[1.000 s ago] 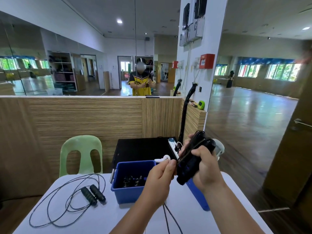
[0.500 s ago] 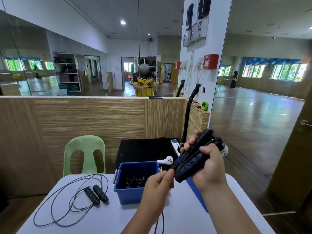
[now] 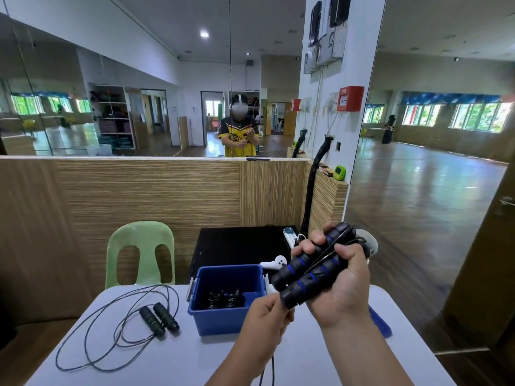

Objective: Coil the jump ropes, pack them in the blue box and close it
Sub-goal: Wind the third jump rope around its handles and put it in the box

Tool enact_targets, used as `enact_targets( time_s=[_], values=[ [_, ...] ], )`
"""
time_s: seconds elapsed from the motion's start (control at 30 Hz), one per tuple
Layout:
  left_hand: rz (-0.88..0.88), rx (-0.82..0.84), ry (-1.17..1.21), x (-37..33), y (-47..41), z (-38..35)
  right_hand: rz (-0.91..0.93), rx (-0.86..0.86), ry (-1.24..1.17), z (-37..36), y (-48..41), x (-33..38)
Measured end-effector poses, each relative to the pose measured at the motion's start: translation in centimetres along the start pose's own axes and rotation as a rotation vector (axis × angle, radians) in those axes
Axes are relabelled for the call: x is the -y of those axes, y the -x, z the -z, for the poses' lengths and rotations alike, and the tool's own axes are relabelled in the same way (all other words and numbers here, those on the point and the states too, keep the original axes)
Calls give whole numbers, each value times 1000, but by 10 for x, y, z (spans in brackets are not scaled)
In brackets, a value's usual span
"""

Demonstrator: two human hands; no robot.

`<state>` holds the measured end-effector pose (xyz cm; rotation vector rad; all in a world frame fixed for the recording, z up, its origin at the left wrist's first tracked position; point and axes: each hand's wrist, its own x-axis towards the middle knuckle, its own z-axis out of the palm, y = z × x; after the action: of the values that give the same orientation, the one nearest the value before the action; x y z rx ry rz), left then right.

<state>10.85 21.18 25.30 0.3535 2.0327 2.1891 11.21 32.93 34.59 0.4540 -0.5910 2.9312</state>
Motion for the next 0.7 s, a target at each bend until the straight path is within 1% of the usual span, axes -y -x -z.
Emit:
enact_targets(
  time_s=[0.17,0.27,0.4,0.57,0.7],
  values=[
    [59,24,-111,-1,-18,16,-42,-49,-12,-1,5,-2],
    [74,88,-96,-15,-24,24,-71,-57,-3,0,7,0],
    [64,134,-79,-41,-32,30,-121,-21,62,7,7,0],
    [127,78,-70,-75,-41,30,-90,-13,211,17,6,-1],
    [170,53,-125,-90,-39,30,-25,-65,280,21,3,2]
  ],
)
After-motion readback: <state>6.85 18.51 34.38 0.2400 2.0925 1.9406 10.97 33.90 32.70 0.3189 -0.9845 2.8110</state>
